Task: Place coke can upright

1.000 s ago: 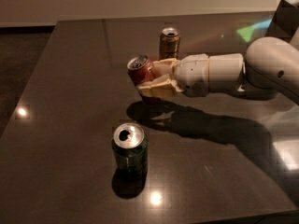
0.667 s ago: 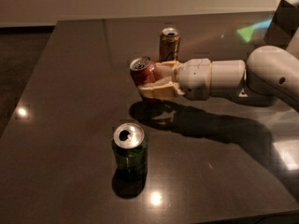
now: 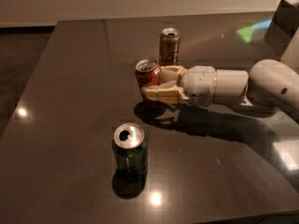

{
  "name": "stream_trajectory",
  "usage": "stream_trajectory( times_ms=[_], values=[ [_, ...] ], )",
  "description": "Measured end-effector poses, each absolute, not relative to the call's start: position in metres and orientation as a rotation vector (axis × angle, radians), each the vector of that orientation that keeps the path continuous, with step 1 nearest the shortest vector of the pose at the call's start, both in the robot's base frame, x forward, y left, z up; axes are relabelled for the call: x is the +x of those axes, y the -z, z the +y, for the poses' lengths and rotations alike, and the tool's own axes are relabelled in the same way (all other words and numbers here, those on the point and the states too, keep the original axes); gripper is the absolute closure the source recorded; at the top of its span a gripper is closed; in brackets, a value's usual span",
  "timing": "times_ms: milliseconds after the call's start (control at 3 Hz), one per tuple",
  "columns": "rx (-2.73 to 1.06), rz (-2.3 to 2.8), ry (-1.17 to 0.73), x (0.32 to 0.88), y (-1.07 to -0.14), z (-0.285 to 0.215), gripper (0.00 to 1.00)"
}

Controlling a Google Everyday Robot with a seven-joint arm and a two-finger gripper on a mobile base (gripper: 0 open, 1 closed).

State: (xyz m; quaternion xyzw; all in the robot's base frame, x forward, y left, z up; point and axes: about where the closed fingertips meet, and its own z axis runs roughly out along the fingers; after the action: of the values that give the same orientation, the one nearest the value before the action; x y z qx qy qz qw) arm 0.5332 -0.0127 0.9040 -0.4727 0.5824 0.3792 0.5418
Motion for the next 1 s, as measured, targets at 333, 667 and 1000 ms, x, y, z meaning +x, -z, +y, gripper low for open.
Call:
stream_trajectory(
  times_ms=[333,667,1000],
  values=[
    [-1.068,1.350,-0.947,0.5334,-0.9000,-0.0157,0.36],
    [-1.032,1.315,-0.982,0.5351,-0.8923,-0.0189,0.05],
    [-1.035,1.314,-0.983,0.5346,-0.8929,-0.0171,0.00]
  ],
)
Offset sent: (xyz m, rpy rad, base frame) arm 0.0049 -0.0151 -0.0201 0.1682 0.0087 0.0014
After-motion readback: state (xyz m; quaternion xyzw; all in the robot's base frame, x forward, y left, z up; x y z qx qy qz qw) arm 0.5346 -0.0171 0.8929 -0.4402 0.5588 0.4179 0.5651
